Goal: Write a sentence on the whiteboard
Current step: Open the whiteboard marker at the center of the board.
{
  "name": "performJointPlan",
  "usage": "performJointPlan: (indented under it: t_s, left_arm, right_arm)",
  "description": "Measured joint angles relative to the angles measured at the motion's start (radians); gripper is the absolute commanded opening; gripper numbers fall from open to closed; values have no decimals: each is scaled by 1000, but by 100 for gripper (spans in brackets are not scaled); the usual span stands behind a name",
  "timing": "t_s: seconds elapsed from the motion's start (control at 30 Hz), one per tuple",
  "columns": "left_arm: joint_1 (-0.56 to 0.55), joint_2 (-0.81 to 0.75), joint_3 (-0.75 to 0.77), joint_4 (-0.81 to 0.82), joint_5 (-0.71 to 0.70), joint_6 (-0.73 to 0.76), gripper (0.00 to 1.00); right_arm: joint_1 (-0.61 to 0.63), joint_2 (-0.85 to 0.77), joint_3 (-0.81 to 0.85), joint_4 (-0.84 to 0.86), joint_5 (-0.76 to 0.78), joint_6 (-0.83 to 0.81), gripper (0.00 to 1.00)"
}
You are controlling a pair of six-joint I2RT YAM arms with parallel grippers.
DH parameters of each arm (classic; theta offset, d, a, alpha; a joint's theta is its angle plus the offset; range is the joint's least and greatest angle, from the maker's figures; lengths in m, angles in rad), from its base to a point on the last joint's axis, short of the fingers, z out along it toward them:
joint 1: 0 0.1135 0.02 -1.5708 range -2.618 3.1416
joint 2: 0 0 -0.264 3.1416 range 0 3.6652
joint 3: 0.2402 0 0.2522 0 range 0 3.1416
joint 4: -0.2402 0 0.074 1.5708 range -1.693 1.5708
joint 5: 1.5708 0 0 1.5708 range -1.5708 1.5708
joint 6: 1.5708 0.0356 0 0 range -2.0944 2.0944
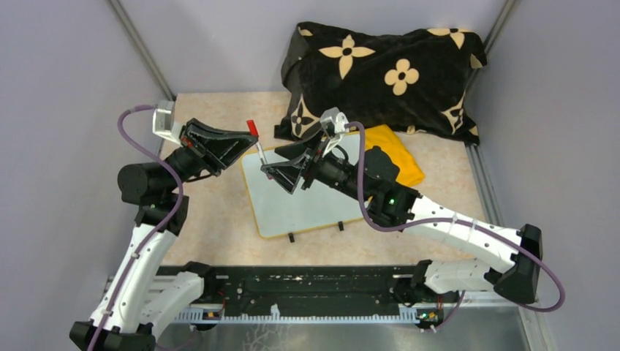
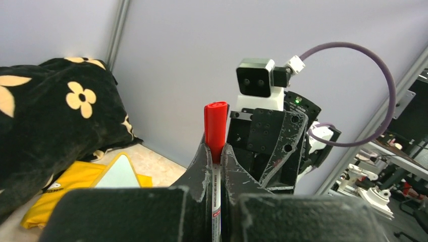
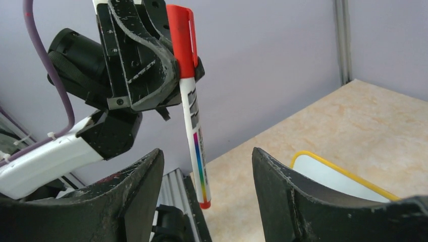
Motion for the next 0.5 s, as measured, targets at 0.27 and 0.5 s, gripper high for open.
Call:
performJointPlan:
  t_s: [0.27,0.5]
  left_arm:
    - [-15,-5,-32,60,33,-51,0]
    - [-23,-10,-34,86,52,-73,0]
  right_arm:
    - [0,67,45,19,-57,38,54]
    - [0,86,46,40,-103,71,33]
